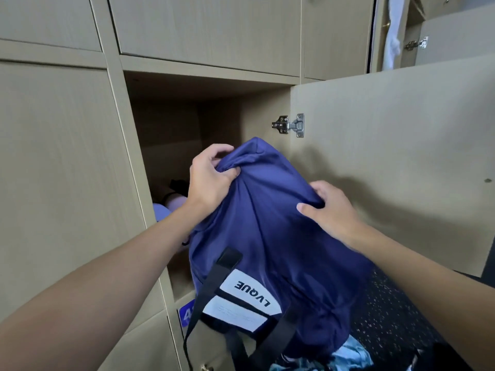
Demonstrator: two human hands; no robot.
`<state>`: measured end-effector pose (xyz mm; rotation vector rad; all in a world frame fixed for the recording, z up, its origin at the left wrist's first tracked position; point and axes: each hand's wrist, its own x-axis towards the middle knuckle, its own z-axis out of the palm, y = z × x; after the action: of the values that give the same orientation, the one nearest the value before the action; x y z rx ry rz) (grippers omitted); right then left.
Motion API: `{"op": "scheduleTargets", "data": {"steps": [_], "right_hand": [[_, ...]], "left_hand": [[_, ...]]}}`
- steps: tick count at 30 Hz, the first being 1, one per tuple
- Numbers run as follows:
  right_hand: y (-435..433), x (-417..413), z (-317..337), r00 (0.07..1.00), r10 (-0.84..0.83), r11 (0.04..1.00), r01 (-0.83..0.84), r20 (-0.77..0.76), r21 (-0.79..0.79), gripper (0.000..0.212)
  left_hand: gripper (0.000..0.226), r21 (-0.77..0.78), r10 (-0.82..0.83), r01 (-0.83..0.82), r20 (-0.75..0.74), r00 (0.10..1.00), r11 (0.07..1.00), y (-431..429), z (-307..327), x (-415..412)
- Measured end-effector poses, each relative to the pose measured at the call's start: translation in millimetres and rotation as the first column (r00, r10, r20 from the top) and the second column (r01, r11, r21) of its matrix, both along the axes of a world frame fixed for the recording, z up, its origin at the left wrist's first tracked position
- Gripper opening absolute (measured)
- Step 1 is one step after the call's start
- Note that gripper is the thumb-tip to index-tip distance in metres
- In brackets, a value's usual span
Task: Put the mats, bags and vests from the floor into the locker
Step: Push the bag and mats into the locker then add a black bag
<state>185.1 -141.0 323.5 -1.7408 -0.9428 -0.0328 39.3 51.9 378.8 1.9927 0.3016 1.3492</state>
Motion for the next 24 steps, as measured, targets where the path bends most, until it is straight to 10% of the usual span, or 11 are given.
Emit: {"op": "scheduleTargets", "data": {"steps": [14, 19, 24], "right_hand": [[110, 57, 34, 0.984, -0.177, 0.980, 0.173, 0.034, 0.098, 0.015], [163, 60, 57, 0.991, -0.121, 0.983, 0.112, 0.054, 0.142, 0.016], [206, 49, 68, 0.997, -0.016, 0.986, 0.005, 0.069, 0.164, 0.006]], "left_hand": [[0.050, -0.093, 0.399, -0.405, -0.082, 0.913, 0.909, 63, 20, 11], [0.083, 0.418, 0.723, -0.603, -0.242, 0.647, 0.679, 58, 10, 13], [0.076, 0.582, 0.575, -0.260, -0.457, 0.679, 0.770, 45, -18, 9]]}}
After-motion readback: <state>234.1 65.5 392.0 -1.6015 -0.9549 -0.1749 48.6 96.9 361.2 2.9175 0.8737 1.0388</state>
